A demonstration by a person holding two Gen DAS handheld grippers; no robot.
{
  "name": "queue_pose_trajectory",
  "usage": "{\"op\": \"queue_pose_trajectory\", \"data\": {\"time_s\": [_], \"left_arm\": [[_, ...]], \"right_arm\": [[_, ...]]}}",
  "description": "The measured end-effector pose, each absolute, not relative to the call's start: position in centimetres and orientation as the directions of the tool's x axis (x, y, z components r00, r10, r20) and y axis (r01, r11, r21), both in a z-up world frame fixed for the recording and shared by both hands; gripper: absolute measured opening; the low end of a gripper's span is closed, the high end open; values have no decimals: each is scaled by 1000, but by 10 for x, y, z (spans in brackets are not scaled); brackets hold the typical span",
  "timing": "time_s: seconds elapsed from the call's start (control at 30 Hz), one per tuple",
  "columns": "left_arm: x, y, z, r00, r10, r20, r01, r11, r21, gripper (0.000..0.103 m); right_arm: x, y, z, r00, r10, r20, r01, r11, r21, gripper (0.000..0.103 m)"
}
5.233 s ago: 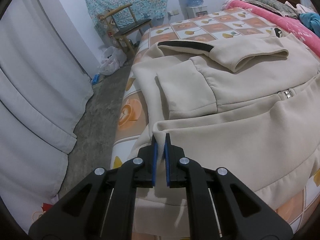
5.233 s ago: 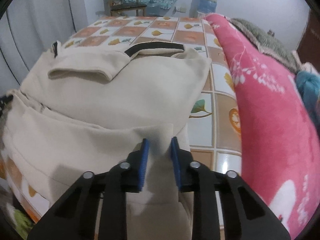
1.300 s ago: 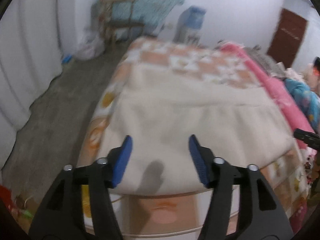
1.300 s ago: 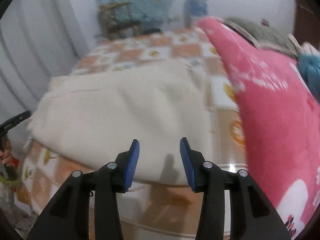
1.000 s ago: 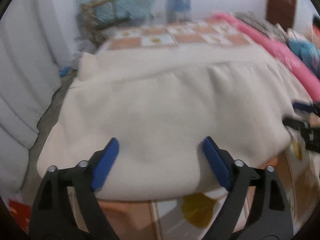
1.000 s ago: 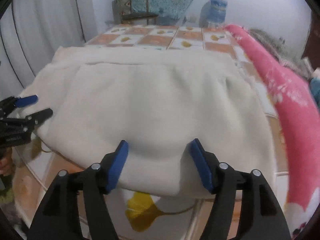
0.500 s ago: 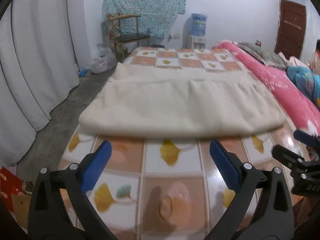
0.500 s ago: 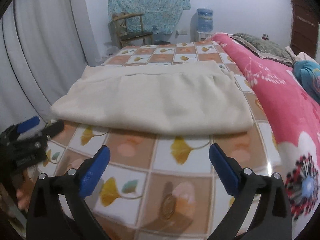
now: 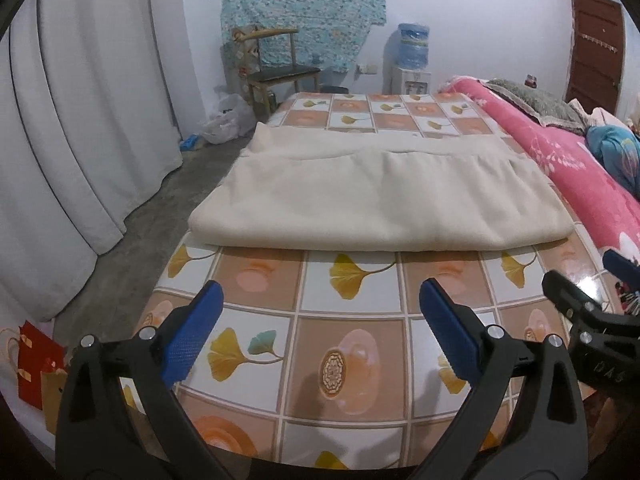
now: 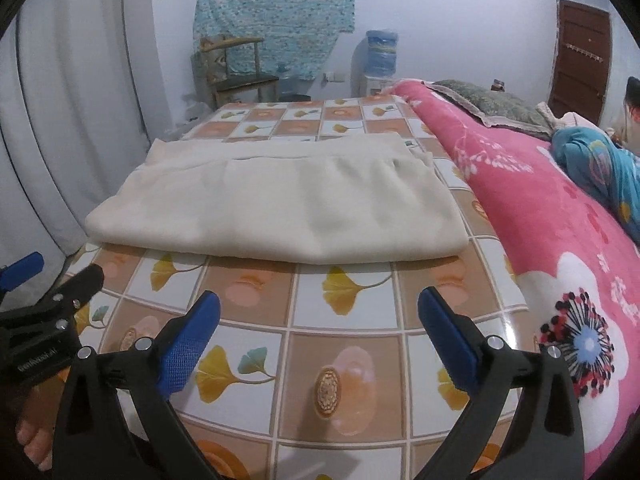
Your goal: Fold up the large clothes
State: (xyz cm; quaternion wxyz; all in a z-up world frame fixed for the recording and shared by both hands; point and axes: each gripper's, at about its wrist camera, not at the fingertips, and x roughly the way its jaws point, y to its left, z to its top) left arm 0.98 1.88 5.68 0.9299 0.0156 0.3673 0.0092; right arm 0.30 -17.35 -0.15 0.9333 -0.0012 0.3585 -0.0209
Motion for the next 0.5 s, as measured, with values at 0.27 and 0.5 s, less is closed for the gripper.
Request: {"op": "queue_pose_trajectory", "data": {"time_s": [0.27,0.5], "left_arm": [[12,19,56,712,27,-701,-12,1000,26,95],[15,18,51,700,16,-714,-10,1000,13,95]], "right_arm": [[2,-166,1,737,-50,-674,25,999,-47,96],[5,-165,-1,723,-58,-688,32,998,-51,96]]}}
